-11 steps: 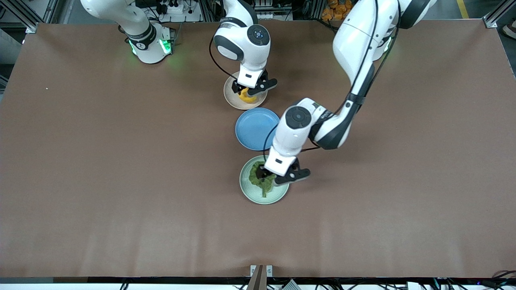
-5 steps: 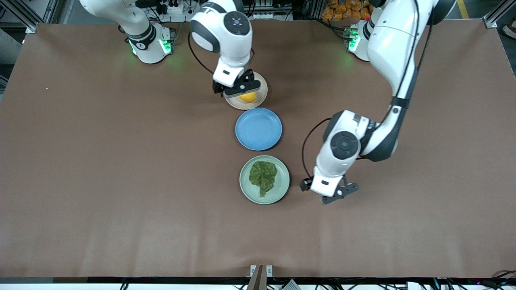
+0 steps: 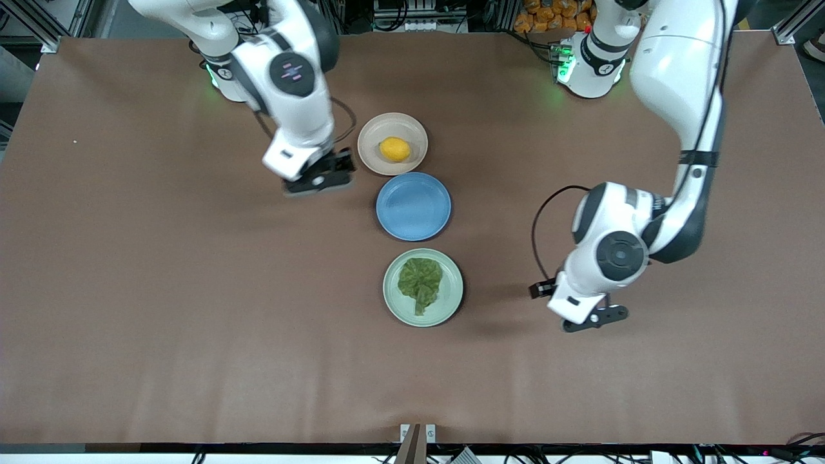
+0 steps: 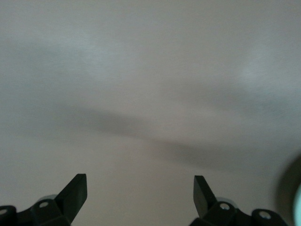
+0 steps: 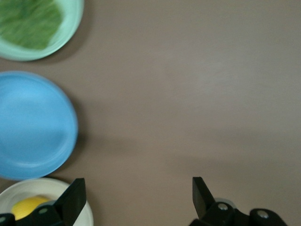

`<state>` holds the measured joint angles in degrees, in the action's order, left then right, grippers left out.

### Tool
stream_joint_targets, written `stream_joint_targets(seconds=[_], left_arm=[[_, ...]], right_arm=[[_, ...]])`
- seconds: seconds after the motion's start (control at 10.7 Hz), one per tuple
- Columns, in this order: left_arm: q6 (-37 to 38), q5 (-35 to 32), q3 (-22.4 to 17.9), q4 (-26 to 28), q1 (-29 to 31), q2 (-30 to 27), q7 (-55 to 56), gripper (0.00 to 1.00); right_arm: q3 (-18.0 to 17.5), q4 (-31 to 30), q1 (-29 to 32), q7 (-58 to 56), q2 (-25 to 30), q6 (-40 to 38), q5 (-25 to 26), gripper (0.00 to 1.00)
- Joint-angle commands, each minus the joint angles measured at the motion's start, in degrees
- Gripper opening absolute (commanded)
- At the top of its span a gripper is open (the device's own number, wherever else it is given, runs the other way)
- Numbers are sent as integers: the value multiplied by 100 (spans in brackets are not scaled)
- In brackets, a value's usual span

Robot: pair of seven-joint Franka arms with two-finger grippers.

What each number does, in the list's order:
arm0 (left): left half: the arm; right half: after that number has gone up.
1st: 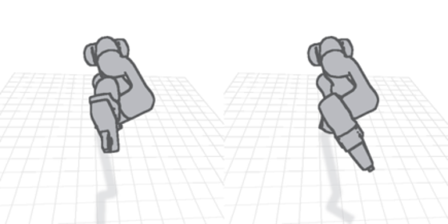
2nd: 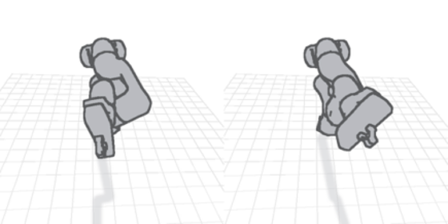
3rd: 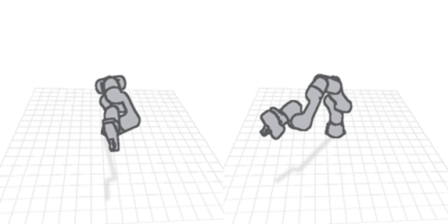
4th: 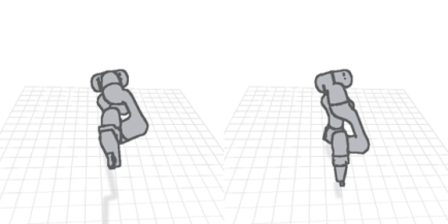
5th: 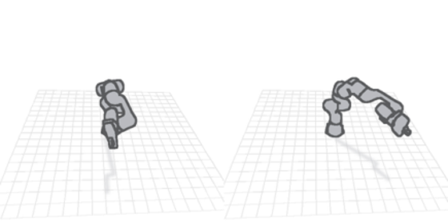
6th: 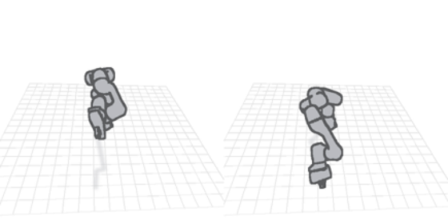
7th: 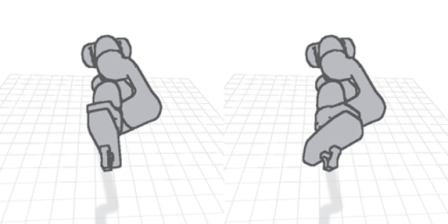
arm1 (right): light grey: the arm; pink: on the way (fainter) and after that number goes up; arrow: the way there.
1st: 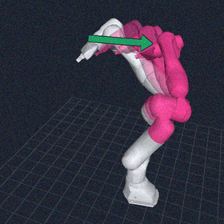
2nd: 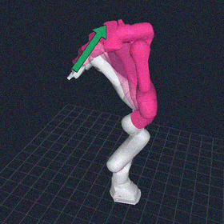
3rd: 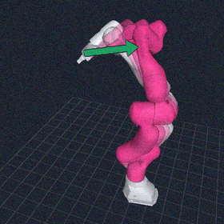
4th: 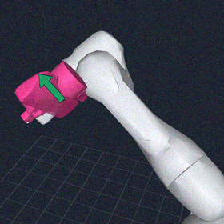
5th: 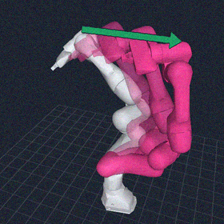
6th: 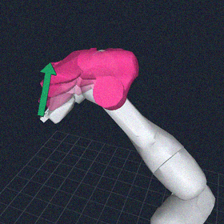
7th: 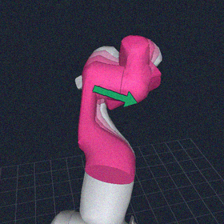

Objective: Place lemon and lettuce in plates

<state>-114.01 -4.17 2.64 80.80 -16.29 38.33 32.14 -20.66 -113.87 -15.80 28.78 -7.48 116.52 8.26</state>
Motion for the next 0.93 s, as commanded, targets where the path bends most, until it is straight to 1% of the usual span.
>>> stream_joint_targets(seconds=[0.0,0.09,0.19,0.37,0.47,0.65,0.84], left_arm=[[484,214,427,321,772,-509,-882,100],[520,232,552,418,1029,-650,-1242,100],[555,259,545,610,1066,-904,-1471,100],[555,276,536,726,1171,-1256,-1684,100],[555,416,536,735,1198,-1484,-1720,100],[634,461,527,892,1277,-1993,-1955,100],[626,409,518,946,1373,-2381,-2054,100]], right_arm=[[-113,549,1023,-947,62,-446,-112,100],[-9,655,1340,-1353,62,-455,-514,100],[271,778,1412,-1662,45,-455,-649,100],[886,971,1413,-2129,1,-446,-668,100],[1167,981,1422,-2191,1,-446,-668,100],[1625,981,1448,-2314,-26,-437,-633,100],[2056,990,1492,-2744,-52,-402,-624,100]])
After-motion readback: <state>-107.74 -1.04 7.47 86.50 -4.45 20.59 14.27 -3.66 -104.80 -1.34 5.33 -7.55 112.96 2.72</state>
